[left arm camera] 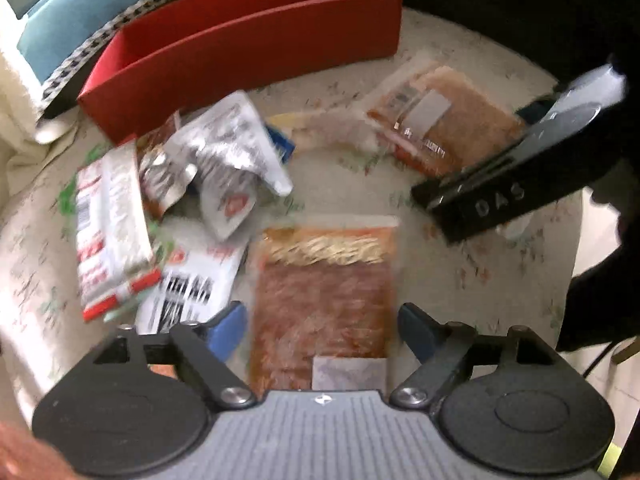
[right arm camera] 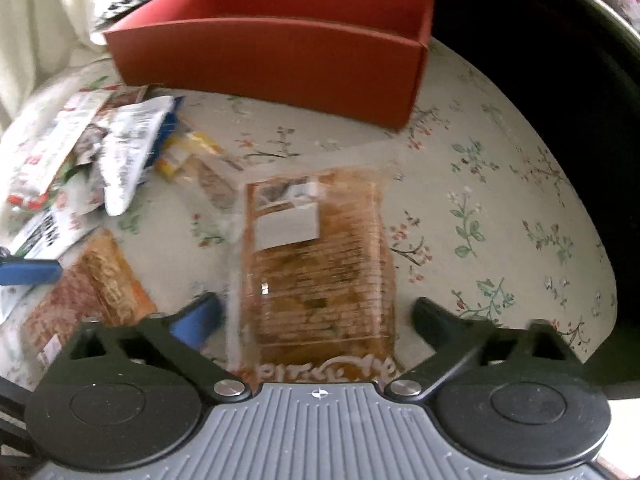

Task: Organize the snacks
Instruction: 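Grasp the brown-red square snack pack with the left tool while the right tool grasps the clear brown snack packet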

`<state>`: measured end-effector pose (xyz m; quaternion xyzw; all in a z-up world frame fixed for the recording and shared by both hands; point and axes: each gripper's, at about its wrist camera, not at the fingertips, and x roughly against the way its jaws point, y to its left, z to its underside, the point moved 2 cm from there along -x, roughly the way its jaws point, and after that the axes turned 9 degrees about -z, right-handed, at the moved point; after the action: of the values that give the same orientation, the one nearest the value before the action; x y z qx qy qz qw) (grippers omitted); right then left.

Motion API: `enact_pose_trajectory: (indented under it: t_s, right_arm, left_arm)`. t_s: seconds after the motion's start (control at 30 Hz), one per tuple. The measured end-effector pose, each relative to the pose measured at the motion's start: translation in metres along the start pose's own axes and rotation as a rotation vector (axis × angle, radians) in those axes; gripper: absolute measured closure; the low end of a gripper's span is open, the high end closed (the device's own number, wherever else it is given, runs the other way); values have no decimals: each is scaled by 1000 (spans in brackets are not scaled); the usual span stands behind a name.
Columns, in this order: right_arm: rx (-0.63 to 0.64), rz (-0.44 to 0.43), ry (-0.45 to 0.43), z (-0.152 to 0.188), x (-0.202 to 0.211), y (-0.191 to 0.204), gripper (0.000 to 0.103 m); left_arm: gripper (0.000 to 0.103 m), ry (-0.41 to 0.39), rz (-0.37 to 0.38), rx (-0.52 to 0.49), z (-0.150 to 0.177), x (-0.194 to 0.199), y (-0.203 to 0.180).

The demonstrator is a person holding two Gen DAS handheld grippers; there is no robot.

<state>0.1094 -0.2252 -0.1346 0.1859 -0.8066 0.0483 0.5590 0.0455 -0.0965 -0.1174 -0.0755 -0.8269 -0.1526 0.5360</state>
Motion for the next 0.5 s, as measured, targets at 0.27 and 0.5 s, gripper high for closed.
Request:
enact_pose_trajectory:
  t_s: [0.27,0.5]
  right_arm:
    - [-36,-12,-12,8,14,3,27]
    - [-116,-39,-21,19,21,-1,31]
  left_arm:
    - [43,-52,53,10,-9,4,4]
    - [44,-106,37,29,-4,16,14]
